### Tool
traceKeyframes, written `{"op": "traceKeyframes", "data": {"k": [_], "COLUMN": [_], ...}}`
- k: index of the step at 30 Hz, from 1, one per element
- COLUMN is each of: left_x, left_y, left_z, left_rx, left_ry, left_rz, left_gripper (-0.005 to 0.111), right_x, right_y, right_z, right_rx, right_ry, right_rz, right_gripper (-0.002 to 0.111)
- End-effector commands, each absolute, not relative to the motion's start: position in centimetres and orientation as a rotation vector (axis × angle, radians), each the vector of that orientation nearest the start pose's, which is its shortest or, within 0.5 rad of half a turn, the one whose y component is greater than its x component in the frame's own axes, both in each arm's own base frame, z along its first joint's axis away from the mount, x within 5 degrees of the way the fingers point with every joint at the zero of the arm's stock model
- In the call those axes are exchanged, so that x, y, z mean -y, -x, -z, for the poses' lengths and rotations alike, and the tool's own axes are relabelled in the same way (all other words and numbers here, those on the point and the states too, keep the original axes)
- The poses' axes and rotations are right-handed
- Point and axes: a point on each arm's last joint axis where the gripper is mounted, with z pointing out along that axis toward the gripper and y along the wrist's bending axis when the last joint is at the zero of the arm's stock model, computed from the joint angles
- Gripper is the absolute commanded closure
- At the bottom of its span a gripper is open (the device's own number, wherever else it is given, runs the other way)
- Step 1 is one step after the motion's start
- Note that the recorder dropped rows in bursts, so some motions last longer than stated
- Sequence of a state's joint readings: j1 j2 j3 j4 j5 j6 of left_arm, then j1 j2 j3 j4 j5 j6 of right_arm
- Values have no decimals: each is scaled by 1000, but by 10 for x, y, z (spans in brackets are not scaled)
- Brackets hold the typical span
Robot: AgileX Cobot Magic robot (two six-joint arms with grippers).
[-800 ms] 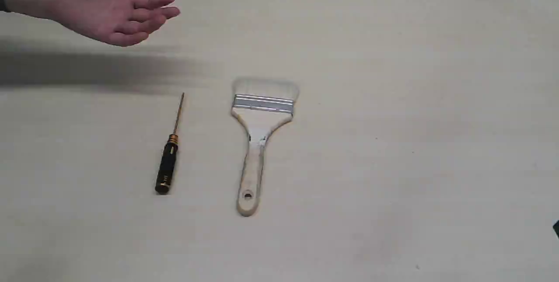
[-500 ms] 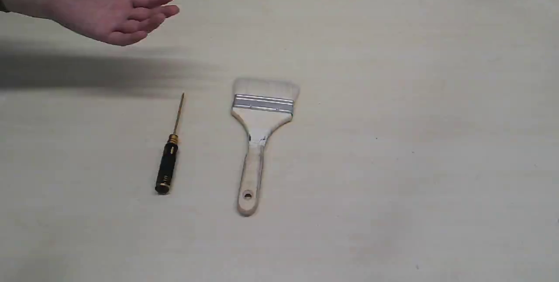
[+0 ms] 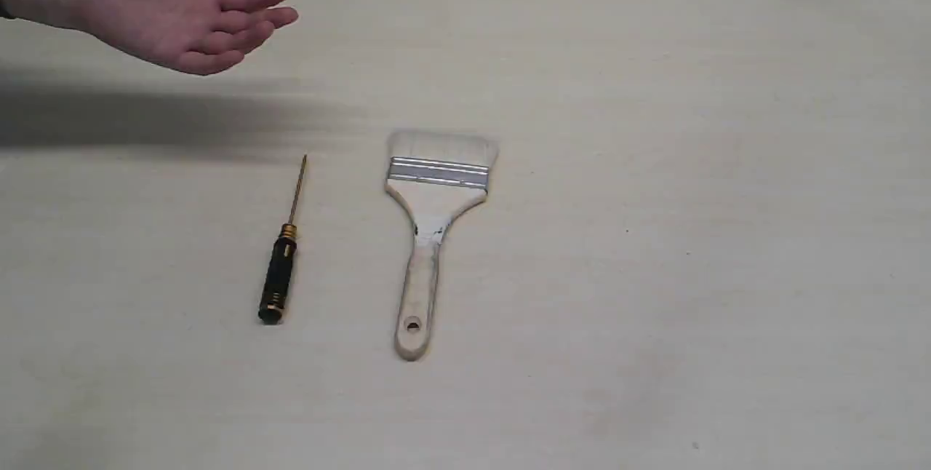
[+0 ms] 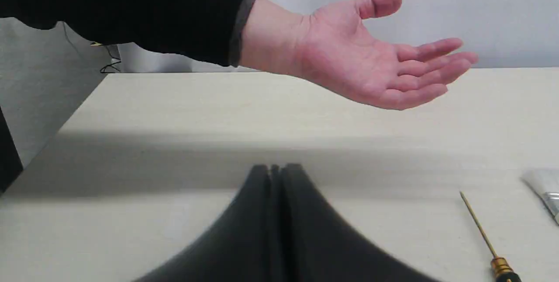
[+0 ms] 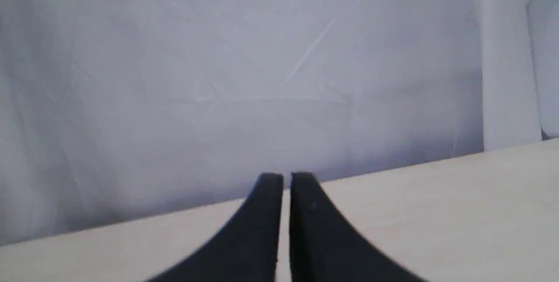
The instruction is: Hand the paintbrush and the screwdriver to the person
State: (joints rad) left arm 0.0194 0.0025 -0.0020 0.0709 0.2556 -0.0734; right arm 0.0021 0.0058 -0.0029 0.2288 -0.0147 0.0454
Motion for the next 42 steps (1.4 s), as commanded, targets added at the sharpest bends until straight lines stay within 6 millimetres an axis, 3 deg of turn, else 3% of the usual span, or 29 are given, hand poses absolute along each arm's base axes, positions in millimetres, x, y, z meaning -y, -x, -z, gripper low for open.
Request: {"op": "traceKeyframes", "data": {"k": [1, 11, 19, 38, 42], "left_x": [-2, -2, -2, -2, -2], "left_y": [-55, -55, -55, -55, -55], "left_z": [-191, -191, -191, -191, -191], "left_rx": [-1733, -1733, -1733, -1732, -1732], "left_ry": [31, 31, 31, 29, 29], "left_rz": [-15, -15, -15, -17, -17], "left_gripper": [107, 107, 107, 107, 107], "right_x": [2, 5, 1, 0, -3], "right_y": [-55, -54, -56, -56, -52], "right_z": [-220, -226, -217, -214, -232], "right_rx": [-1392, -1311, -1419, -1453, -1457], "right_ry": [-253, -295, -295, -310, -278], "right_rz": [-264, -285, -314, -340, -366], "right_gripper": [104, 104, 104, 104, 104]}}
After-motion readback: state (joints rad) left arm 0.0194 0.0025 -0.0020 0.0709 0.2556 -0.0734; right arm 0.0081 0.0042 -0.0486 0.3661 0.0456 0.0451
